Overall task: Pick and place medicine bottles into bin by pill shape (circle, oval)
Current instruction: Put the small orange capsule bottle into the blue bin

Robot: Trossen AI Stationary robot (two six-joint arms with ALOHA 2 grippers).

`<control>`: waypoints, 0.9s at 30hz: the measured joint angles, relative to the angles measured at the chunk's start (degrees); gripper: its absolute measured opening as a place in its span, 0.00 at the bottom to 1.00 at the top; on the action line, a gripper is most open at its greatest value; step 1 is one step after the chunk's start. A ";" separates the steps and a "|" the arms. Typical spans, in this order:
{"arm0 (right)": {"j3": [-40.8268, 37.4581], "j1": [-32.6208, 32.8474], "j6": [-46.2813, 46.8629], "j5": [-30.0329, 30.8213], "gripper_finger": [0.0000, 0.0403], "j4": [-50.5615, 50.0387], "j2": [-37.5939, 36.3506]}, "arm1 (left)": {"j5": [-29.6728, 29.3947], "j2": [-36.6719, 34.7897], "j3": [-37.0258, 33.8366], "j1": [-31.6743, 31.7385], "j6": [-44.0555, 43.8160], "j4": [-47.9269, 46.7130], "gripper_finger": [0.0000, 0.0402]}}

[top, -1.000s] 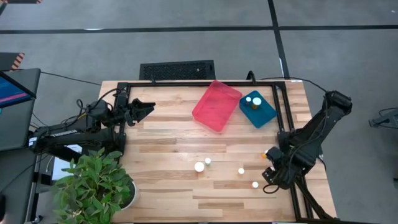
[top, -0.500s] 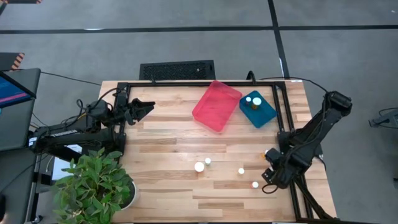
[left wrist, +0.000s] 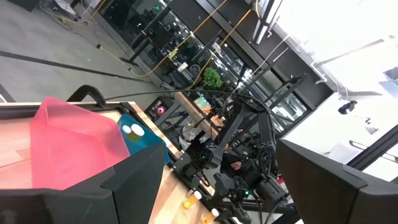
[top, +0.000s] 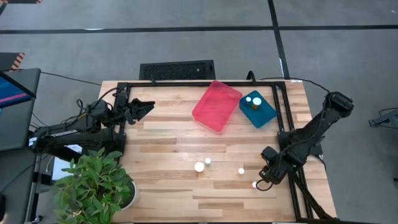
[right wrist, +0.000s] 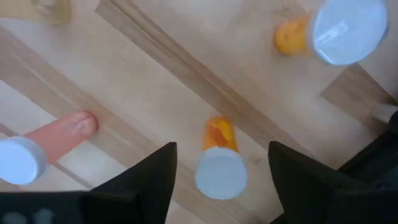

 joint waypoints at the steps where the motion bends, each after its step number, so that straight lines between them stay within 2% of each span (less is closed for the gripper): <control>1: 0.00 -0.12 0.03 -0.44 0.61 -0.02 0.00 | 0.00 -0.02 0.00 0.00 0.01 0.00 0.75; 6: 0.00 -0.28 -0.38 -2.45 0.54 0.47 0.00 | 0.02 -0.02 0.00 0.00 0.00 -0.02 0.75; 16: -0.02 -0.28 -1.86 -2.48 0.51 0.32 0.44 | 0.02 -0.01 0.00 0.00 0.00 -0.02 0.75; 27: 0.00 -0.30 -1.85 -3.16 0.28 0.46 0.31 | 0.04 0.00 0.00 0.00 0.01 -0.02 0.75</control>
